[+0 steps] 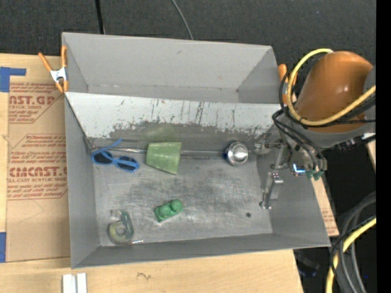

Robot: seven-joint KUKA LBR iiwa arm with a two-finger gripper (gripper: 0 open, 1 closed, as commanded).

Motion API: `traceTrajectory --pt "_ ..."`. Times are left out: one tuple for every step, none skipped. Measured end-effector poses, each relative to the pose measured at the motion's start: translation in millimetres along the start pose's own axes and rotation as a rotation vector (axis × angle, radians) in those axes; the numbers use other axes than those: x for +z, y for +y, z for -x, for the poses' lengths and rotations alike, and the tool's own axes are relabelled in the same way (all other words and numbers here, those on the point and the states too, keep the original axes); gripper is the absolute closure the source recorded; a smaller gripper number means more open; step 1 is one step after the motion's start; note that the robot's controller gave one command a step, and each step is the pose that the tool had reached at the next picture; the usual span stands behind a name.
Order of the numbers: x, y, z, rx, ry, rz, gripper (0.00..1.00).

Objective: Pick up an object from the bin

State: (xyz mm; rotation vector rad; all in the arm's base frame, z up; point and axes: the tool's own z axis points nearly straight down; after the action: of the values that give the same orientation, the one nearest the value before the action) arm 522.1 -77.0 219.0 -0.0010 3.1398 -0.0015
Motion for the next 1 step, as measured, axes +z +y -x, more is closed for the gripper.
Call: traceTrajectory --pt "56.2 100.8 -37.2 -0.357 0.003 0.004 0.0"
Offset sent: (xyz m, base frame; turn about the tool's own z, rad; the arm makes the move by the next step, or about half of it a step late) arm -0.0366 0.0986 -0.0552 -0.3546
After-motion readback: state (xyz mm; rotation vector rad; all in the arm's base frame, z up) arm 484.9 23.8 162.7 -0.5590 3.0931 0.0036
